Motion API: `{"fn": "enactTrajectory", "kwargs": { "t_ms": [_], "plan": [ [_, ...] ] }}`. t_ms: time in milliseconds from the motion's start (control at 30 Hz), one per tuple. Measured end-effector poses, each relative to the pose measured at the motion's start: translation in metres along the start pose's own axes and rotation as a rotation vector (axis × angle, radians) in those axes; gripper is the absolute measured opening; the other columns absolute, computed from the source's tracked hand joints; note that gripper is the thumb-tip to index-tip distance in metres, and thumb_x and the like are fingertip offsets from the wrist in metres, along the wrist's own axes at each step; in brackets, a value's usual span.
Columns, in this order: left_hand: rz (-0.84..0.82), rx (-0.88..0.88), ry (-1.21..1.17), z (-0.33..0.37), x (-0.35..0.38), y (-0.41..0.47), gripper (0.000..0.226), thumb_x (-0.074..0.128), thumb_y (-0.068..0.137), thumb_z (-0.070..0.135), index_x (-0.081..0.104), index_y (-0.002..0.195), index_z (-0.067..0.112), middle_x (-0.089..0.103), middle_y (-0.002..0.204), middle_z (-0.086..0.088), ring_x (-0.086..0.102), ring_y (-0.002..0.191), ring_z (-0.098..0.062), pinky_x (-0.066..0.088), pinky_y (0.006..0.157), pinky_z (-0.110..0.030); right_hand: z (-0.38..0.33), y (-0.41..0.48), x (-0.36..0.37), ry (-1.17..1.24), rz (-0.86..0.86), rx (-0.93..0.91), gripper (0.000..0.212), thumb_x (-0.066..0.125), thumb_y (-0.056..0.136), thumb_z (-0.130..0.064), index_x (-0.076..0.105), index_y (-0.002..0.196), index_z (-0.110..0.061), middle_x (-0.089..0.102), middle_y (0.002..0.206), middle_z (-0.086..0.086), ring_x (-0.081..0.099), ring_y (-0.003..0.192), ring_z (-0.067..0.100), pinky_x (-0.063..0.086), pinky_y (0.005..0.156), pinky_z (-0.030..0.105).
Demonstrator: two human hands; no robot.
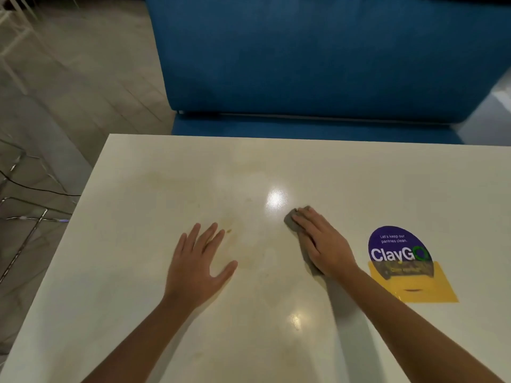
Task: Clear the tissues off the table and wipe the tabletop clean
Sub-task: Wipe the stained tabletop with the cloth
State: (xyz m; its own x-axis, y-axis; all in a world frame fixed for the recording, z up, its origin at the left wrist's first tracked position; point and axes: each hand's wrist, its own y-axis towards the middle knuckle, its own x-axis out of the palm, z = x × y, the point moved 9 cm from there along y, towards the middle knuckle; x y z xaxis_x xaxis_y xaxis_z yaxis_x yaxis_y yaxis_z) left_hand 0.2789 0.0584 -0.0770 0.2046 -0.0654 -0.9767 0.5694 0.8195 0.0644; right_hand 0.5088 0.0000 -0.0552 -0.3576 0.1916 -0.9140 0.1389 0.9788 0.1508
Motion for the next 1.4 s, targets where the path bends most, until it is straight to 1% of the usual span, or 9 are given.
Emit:
{"fn": "enactTrajectory", "kwargs": {
  "t_ms": [100,200,367,500,667,800,1000,1167,1400],
  "plan": [
    [-0.012,0.005,0.030,-0.001,0.002,-0.003,0.073,0.018,0.089,0.067,0.049,0.134,0.018,0.043,0.144,-0.001,0.034,0.136,-0.028,0.018,0.111,-0.042,-0.010,0.002,-0.009,-0.069,0.157,0.196,0.044,0.032,0.086,-0.018,0.057,0.121,-0.007,0.059,0.124,0.012,0.047,0.122,0.028,0.025,0.102,0.024],
    [-0.007,0.008,0.037,0.000,0.001,-0.001,0.075,0.016,0.090,0.067,0.050,0.134,0.017,0.043,0.144,-0.001,0.036,0.135,-0.029,0.018,0.111,-0.042,-0.048,0.001,-0.002,-0.112,0.233,0.221,0.042,0.036,0.081,-0.014,0.057,0.116,-0.005,0.060,0.116,0.012,0.048,0.116,0.030,0.029,0.100,0.030],
    [-0.005,0.011,0.035,-0.001,0.002,-0.001,0.076,0.015,0.089,0.068,0.049,0.134,0.016,0.043,0.144,-0.003,0.036,0.135,-0.031,0.017,0.111,-0.042,-0.089,-0.028,0.028,-0.050,0.043,-0.057,0.040,0.040,0.088,-0.018,0.058,0.123,-0.012,0.056,0.130,0.004,0.044,0.129,0.023,0.028,0.109,0.028],
    [-0.022,0.005,0.041,-0.001,0.004,-0.001,0.078,0.013,0.089,0.068,0.047,0.136,0.017,0.042,0.145,-0.002,0.035,0.136,-0.030,0.017,0.111,-0.042,-0.058,-0.044,0.018,-0.029,-0.081,-0.181,0.041,0.036,0.092,-0.021,0.057,0.127,-0.015,0.052,0.136,0.001,0.037,0.133,0.015,0.026,0.111,0.027],
    [-0.033,-0.006,0.053,-0.002,0.005,-0.001,0.078,0.011,0.088,0.069,0.045,0.137,0.018,0.040,0.146,0.000,0.033,0.137,-0.028,0.016,0.111,-0.042,-0.001,-0.040,-0.003,-0.055,0.095,0.259,0.048,0.029,0.089,-0.025,0.054,0.128,-0.011,0.052,0.135,0.007,0.042,0.131,0.023,0.024,0.108,0.022],
    [-0.031,-0.003,0.048,-0.003,0.005,-0.001,0.079,0.011,0.088,0.069,0.045,0.137,0.018,0.040,0.147,0.000,0.033,0.137,-0.028,0.015,0.111,-0.041,-0.032,-0.038,0.005,-0.098,0.166,0.389,0.049,0.028,0.084,-0.018,0.054,0.123,-0.004,0.056,0.125,0.013,0.043,0.125,0.030,0.025,0.104,0.028],
    [-0.031,0.005,0.035,-0.002,0.005,-0.001,0.079,0.012,0.088,0.069,0.046,0.137,0.017,0.041,0.146,-0.002,0.033,0.136,-0.029,0.016,0.111,-0.042,-0.084,-0.065,0.026,-0.071,0.036,0.006,0.043,0.041,0.087,-0.016,0.055,0.127,-0.013,0.053,0.134,0.003,0.043,0.131,0.022,0.025,0.112,0.026],
    [-0.044,0.000,0.033,-0.003,0.005,-0.002,0.080,0.011,0.088,0.070,0.043,0.139,0.018,0.037,0.148,0.000,0.029,0.139,-0.028,0.011,0.112,-0.040,-0.068,-0.080,0.013,-0.052,-0.085,-0.287,0.040,0.036,0.091,-0.014,0.058,0.124,-0.010,0.053,0.134,0.005,0.041,0.131,0.020,0.031,0.110,0.030],
    [-0.054,-0.017,0.022,-0.004,0.005,-0.001,0.084,0.009,0.084,0.074,0.039,0.141,0.020,0.032,0.151,0.003,0.022,0.142,-0.024,0.005,0.114,-0.037,-0.050,-0.070,0.004,-0.082,0.164,0.173,0.042,0.037,0.084,-0.013,0.055,0.123,-0.010,0.057,0.128,0.009,0.046,0.125,0.027,0.032,0.105,0.032]
  ]
}}
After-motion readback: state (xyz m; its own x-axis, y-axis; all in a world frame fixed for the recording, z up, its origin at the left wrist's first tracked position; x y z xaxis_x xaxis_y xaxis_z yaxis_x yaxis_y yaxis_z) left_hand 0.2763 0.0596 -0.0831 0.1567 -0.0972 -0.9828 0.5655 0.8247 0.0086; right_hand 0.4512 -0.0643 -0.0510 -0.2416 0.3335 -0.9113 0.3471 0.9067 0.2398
